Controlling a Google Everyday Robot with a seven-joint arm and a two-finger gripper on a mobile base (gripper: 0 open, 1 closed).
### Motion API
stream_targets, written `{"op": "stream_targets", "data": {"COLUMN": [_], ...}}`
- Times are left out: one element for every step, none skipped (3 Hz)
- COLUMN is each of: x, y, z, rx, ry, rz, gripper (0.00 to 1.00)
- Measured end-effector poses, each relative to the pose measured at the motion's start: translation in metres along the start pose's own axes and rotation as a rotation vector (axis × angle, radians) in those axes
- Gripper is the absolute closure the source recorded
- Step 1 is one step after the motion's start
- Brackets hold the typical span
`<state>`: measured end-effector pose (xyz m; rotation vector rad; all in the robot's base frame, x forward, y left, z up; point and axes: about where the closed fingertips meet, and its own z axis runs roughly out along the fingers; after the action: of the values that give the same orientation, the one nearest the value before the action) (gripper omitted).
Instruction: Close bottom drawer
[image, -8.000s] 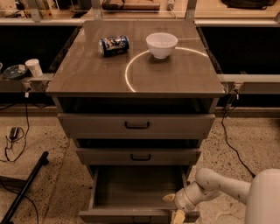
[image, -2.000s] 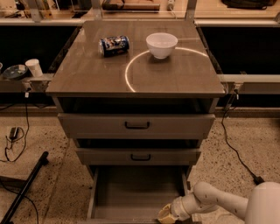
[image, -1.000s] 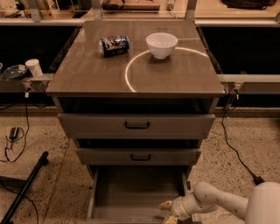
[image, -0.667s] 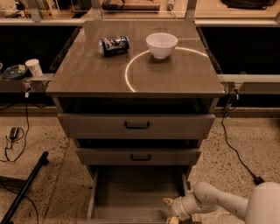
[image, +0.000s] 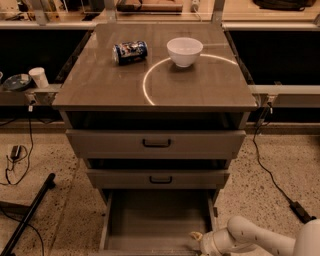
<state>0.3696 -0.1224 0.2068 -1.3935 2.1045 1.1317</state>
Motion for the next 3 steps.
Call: {"op": "stream_targets", "data": {"x": [0.0, -0.0022, -0.0009], "y": [0.0003, 0.0062, 0.0042], "z": [0.0006, 0.004, 0.0022], "rx": [-0.001, 0.099, 0.263], "ry": [-0.001, -0.007, -0.029], "rz": [0.0, -0.092, -0.166], "gripper": [0.0, 0.0, 0.0]}}
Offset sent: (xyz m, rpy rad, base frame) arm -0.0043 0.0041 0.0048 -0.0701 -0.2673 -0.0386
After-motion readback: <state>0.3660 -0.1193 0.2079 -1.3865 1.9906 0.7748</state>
